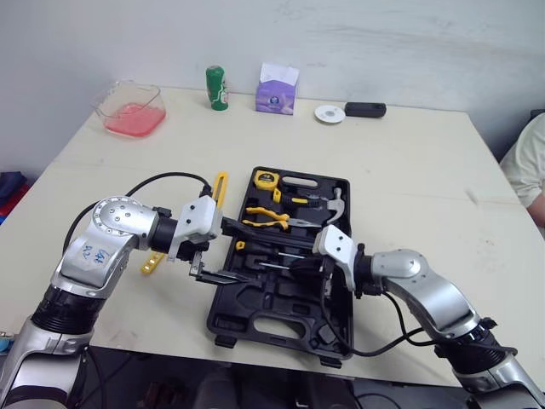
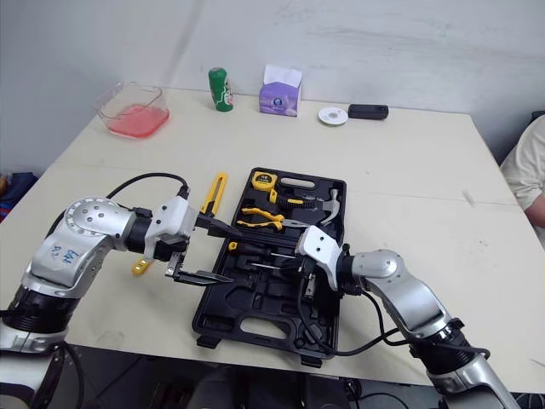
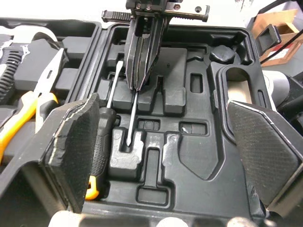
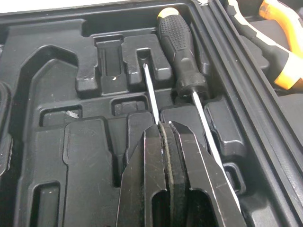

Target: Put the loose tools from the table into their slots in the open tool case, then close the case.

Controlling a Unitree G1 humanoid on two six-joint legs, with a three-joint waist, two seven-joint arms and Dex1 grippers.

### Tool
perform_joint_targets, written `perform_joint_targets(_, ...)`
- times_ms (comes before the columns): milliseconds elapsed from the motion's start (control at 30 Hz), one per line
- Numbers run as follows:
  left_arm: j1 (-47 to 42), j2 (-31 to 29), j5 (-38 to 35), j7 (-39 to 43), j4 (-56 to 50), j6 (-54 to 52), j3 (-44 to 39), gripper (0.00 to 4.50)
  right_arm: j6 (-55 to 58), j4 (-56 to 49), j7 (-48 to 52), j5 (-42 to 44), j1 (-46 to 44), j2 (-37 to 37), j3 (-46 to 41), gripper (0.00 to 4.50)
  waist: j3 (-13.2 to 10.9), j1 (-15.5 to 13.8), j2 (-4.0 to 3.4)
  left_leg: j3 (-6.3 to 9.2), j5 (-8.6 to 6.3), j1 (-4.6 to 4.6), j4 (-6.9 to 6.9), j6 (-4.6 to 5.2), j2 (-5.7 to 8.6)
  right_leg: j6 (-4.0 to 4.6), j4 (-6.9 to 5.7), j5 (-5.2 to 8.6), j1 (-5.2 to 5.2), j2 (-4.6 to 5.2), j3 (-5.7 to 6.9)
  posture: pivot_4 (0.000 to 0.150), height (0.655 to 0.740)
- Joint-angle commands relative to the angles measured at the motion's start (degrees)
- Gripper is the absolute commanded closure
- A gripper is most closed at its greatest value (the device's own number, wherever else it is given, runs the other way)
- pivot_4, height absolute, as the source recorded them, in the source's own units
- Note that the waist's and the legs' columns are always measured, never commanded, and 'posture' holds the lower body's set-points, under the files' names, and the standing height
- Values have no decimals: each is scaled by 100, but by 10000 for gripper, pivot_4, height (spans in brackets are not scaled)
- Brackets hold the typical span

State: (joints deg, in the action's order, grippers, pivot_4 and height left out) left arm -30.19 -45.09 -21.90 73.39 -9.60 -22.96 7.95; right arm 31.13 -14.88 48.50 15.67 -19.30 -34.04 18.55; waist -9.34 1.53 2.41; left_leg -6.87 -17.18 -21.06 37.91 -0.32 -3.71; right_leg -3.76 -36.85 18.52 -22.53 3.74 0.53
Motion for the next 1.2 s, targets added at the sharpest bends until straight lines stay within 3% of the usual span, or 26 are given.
perform_joint_targets(33,141,-7,-39,-156,-34,-63,-163,0,139,5,-183,215,283,72,-521,44614,-3,-5,-7,6,1,-5,0,1,0,-2,0,-1,-1,3,4,1500,7244)
perform_joint_targets(133,569,-33,-284,-541,-42,-397,-653,0,298,-570,-205,892,269,125,-1282,44614,-35,3,-56,8,5,-20,-1,8,3,-13,-4,-7,-13,9,6,1500,7244)
perform_joint_targets(233,908,-80,-704,-836,-73,-993,-1196,0,1128,-1046,-152,2063,365,39,-2120,35230,-48,1,-73,9,8,-47,-1,9,2,-15,-17,-8,-49,8,7,1500,7244)
perform_joint_targets(300,1121,-137,-809,-933,-160,-1096,-1452,0,1352,-1316,-20,2476,487,-186,-2497,25942,-48,6,-73,12,10,-54,-9,3,-1,-14,-18,-6,-61,1,11,1500,7244)
perform_joint_targets(367,1642,-182,-891,-1344,-60,-1301,-2224,0,1586,-1453,245,2731,970,-837,-3425,16121,-49,5,-75,12,13,-50,-32,-1,0,-11,-10,-3,-63,0,10,1500,7244)
perform_joint_targets(467,2467,-426,-943,-1525,433,-1465,-3365,0,1566,-1187,821,2544,1982,-1808,-4690,627,-51,4,-77,5,15,-50,-74,0,9,-17,15,6,-72,3,5,1500,7244)
perform_joint_targets(700,3114,-1153,-358,-1667,2376,-570,-4476,0,820,54,1235,1794,3274,-2322,-6099,216,-55,9,-59,1,13,-46,-81,-5,1,-4,26,17,-81,-10,4,1500,7244)
perform_joint_targets(767,3150,-1277,-245,-1664,2734,-308,-4528,0,663,246,1277,1659,3415,-2340,-6234,216,-55,11,-60,-6,12,-45,-83,-6,3,2,34,17,-83,-1,0,1500,7244)
perform_joint_targets(833,3142,-1515,-64,-1627,3316,79,-4595,0,151,1047,1243,1180,3647,-2396,-6456,216,-56,13,-60,-7,-4,-45,-87,-34,5,87,35,64,-85,13,-2,1500,7244)
perform_joint_targets(967,2890,-1769,143,-1673,4173,630,-4458,0,-479,1885,1273,768,3836,-2496,-6579,216,-55,9,-60,-9,-9,-47,-108,-41,11,93,39,68,-95,27,6,1500,7244)
perform_joint_targets(1100,2722,-1701,78,-1543,4078,652,-4290,0,-563,1802,1315,811,3752,-2468,-6552,216,-59,16,-68,-10,-3,-43,-141,-50,11,43,37,41,-100,29,14,1500,7244)
perform_joint_targets(1200,2839,-1546,-117,-1460,3504,355,-4255,0,-239,1181,1265,1138,3552,-2371,-6416,216,-60,56,-70,-12,11,-33,-171,-61,11,24,37,30,-103,28,19,1500,7244)
